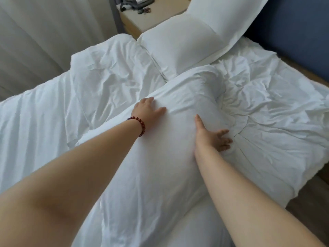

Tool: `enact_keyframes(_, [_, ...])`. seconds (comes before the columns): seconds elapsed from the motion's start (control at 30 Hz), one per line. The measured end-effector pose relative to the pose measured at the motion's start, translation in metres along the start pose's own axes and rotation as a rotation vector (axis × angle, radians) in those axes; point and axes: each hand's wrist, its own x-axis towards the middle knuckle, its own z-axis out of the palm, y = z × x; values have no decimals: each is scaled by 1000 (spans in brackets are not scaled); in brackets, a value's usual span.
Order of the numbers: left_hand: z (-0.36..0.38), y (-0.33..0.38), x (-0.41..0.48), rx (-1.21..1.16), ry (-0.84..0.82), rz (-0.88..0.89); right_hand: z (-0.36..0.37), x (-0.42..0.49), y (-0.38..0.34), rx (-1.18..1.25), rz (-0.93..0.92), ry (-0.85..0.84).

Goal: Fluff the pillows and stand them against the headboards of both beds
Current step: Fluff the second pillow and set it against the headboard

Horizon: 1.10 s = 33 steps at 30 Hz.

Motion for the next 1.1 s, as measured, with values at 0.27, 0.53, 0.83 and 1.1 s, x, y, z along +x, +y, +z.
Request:
enact_keyframes(0.27, [1,28,93,77,-258,-7,12,49,3,126,186,96])
enact_keyframes(0.53, [13,34,122,18,-350,-129,16,71,15,265,242,85])
enact_keyframes(0.83, [-6,40,54,-174,-67,-17,-29,40,15,497,-51,8])
enact_keyframes(1.1, [-69,84,-28,-262,146,191,-103,-25,1,587,-307,15])
